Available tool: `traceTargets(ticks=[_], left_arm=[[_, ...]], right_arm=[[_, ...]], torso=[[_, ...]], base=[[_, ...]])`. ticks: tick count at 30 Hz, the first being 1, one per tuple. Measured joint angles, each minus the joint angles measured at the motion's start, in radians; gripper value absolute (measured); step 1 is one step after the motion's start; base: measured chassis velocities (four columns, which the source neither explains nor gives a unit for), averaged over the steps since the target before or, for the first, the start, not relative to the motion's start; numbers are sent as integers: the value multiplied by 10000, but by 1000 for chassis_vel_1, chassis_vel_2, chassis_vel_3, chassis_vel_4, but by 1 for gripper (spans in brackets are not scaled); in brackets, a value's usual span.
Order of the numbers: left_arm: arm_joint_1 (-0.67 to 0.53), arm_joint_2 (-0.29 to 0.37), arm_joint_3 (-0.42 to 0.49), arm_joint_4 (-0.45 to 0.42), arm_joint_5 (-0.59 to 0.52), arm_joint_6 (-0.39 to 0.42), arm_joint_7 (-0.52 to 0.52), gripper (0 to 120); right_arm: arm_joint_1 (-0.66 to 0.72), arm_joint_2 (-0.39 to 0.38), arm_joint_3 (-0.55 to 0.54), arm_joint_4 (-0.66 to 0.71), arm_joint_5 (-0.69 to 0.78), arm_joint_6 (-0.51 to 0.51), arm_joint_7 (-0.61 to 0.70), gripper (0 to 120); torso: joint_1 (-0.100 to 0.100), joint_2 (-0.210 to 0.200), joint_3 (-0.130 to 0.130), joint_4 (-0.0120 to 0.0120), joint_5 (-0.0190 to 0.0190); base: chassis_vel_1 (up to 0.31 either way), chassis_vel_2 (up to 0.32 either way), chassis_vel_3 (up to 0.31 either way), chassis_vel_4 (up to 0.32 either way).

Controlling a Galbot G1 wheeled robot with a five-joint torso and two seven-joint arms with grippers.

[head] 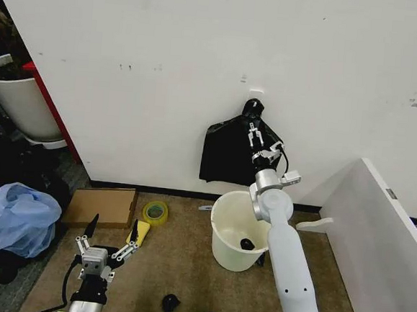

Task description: Place the garbage bag over the trash bin.

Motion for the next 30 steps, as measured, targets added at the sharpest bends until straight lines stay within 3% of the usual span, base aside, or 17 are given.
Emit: traceTargets(ticks=[9,26,30], left_arm=[[40,-250,51,-568,-55,188,4,100],[-161,-193,-29,-710,-328,284,-43,100],[-180,-234,12,-684,-317,286,-53,100]], right_arm=[[-183,-136,-258,225,-68,-2,35,64],[-3,-139,-160,118,-66,105,389,1],[-41,-161,-169,118,-82,110,391,0]], torso=[[-2,0,-1,-1,0],[-1,0,0,0,-1],[-2,0,-1,0,0]], base=[[0,0,0,0],[0,0,0,0],[0,0,0,0]])
